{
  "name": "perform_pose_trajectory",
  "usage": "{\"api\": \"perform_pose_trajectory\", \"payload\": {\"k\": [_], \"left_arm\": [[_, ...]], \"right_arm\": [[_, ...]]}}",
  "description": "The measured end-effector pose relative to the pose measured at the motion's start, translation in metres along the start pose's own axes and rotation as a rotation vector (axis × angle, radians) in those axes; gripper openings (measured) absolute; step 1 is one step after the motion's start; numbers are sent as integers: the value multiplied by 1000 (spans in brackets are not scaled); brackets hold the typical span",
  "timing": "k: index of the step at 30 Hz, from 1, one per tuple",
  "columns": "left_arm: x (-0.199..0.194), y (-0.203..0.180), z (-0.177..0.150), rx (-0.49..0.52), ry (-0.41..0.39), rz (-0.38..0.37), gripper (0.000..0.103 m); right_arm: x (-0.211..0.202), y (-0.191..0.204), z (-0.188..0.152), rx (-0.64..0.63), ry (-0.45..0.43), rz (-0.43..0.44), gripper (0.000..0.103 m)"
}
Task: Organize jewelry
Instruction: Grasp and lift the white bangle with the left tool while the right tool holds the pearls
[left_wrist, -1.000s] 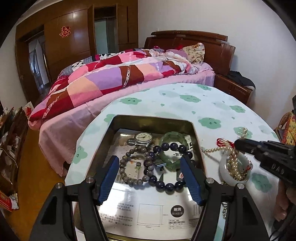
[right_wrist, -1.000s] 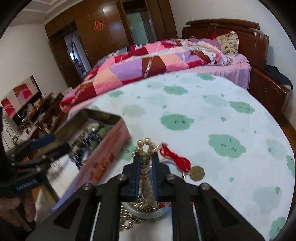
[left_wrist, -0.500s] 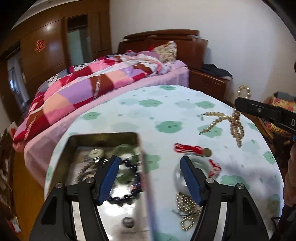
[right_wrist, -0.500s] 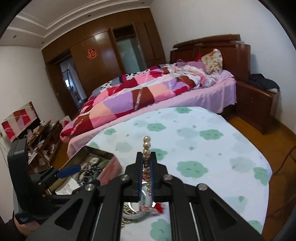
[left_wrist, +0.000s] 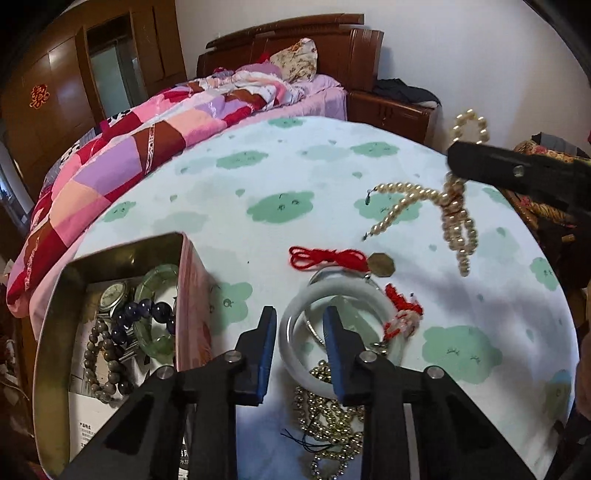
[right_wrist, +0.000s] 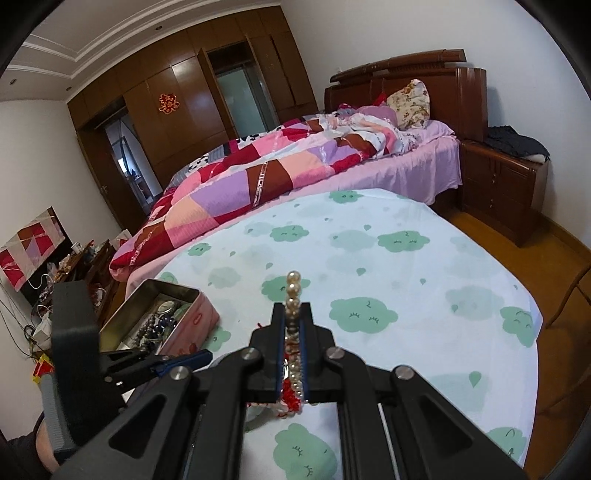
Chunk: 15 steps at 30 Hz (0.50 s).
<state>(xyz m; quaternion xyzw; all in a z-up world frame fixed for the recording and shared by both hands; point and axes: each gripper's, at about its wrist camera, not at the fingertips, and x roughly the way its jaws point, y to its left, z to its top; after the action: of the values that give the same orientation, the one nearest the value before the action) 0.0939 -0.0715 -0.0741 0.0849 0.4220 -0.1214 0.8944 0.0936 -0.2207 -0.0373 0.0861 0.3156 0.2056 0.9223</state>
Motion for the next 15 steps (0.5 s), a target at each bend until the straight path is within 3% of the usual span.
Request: {"api": "perform_pose_trajectory", "payload": {"k": [8,9,15], "left_arm": [[12,-4,-2,14,31,-11,20],[12,-4,-2,10,32,-20,13],[0,-4,-5,-15,5,-43,11]], "right_arm": [[0,4,-2,-4,5,5,9],[0,5,-3,-5,6,5,9],[-1,7,-4,-4,3,4,9]]}}
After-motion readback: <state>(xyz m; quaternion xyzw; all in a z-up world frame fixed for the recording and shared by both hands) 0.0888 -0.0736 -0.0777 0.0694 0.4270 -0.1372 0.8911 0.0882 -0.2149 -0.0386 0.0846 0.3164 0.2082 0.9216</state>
